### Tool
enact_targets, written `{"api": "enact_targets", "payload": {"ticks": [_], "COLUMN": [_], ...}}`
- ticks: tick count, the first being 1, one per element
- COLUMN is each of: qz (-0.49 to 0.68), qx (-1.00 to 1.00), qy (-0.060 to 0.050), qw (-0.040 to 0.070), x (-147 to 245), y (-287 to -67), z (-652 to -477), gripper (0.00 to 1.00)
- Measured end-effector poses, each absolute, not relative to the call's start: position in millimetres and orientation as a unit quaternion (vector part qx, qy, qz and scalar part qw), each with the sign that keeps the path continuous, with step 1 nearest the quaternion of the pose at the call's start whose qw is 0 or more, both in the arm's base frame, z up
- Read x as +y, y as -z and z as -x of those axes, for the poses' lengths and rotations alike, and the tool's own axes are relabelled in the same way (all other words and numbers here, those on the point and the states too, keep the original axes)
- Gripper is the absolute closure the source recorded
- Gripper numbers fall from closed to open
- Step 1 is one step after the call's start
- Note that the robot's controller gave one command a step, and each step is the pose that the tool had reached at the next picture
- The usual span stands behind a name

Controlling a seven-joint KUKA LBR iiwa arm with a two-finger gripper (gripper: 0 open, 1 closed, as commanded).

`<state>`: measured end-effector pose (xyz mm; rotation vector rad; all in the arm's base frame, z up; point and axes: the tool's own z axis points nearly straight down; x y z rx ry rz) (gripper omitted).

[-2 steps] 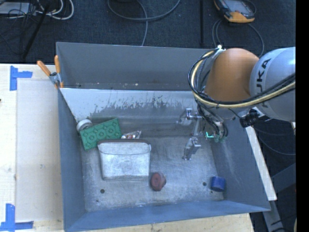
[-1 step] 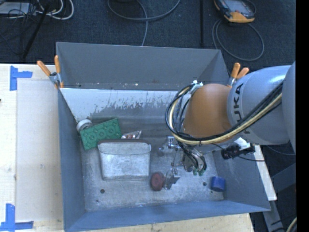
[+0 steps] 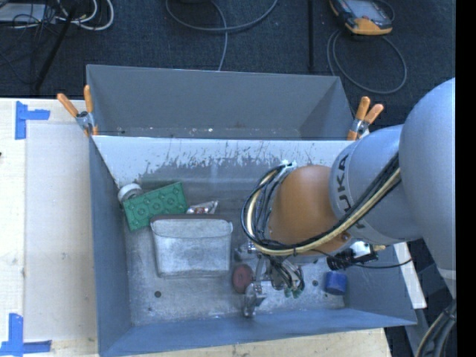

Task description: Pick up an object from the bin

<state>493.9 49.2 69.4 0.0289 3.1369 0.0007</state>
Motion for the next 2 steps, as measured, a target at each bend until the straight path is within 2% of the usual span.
{"api": "enact_targets", "payload": {"ticks": [1,2], "qz": [-0.009,-0.012], "qx": [1.000,1.000], "qy": [0.000,-0.001], "qw": [0.002,0.004], "x": [49.4,55.5], "y": [-72.3,-222.5], "z": [-495.1,-502.3], "gripper": [1.00,1.00]}}
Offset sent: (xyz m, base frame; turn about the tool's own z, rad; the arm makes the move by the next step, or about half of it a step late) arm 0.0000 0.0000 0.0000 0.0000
